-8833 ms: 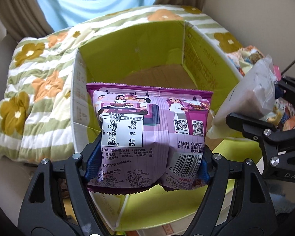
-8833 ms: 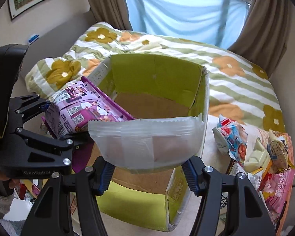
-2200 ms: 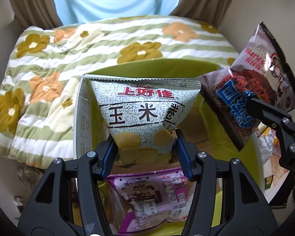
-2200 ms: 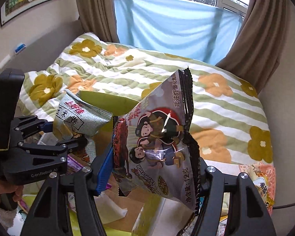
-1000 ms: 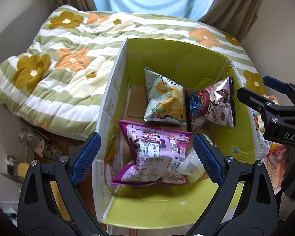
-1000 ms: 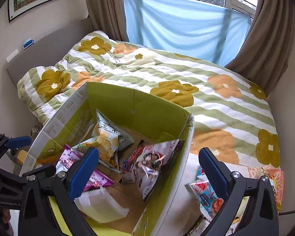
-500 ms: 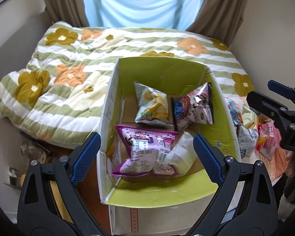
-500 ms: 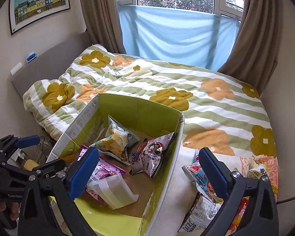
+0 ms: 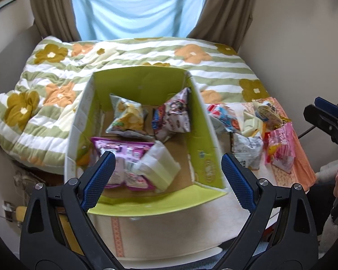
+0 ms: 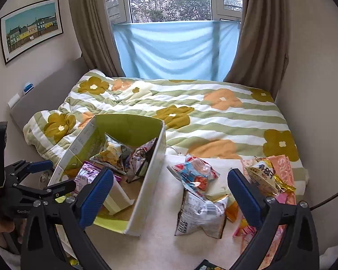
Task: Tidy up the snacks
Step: 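Move both tools back from the box toward the table, then grasp the white TATRE chip bag with the left tool while the right tool approaches the green cracker pack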
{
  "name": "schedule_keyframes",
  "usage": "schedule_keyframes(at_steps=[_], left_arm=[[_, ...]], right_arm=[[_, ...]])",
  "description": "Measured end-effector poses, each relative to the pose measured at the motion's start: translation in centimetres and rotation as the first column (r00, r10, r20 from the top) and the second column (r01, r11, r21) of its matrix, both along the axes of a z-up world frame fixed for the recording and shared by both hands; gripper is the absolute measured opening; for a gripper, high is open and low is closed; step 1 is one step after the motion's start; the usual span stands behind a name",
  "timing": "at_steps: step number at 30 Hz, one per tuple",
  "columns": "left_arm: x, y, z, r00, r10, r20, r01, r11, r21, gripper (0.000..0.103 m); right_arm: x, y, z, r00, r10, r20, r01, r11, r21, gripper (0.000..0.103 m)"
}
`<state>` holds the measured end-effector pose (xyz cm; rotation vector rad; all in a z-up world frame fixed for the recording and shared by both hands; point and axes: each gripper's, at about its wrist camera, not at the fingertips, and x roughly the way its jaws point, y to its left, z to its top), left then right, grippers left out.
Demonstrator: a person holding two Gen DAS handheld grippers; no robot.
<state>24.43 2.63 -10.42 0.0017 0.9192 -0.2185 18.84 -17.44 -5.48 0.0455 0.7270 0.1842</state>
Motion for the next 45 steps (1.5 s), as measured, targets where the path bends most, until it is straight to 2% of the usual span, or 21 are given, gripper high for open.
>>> schedule_keyframes(at_steps=[9,16,23,29,34,41,45], left_arm=[[-3.7,-9.7,-0.9,1.000,0.003,-0.015,-0.003,1.000,-0.003,0.095],[-4.9,-15.4,-3.1,0.998,0.011,-0.055,-0.010,1.000,0.015,0.095],[-2.0,-19.3,-6.3,0.990,-0.027,-0.140,0.029,0.999,0.012,0.094],[1.9,-21.4,-10.8,0.978,-0.059,-0.202,0.061,0.998,0.008,0.095],[4.1,-22.6,-14.1,0.971,-0.059,-0.233,0.069,0.997,0.036,0.095],[5.9,-23.2,-16.9,0.961,-0.035,-0.276,0.058,0.996,0.074,0.095],[6.7,-23.4,-17.9,0.959,-0.028,-0.283,0.054,0.995,0.084,0.101]], right_arm=[[-4.6,-7.3,-2.4,0.996,0.081,-0.036,-0.083,0.996,-0.035,0.101],[-6.9,-10.8,-6.1,0.979,0.191,-0.075,-0.196,0.978,-0.068,0.101],[-7.3,-11.9,-10.9,0.942,0.302,-0.149,-0.313,0.948,-0.060,0.101],[-7.1,-11.5,-15.8,0.907,0.372,-0.199,-0.390,0.919,-0.057,0.101],[-7.0,-10.6,-19.2,0.878,0.412,-0.243,-0.439,0.896,-0.068,0.101],[-7.0,-9.3,-21.9,0.843,0.452,-0.293,-0.499,0.860,-0.108,0.101],[-6.7,-8.9,-22.5,0.826,0.473,-0.306,-0.523,0.845,-0.108,0.101]])
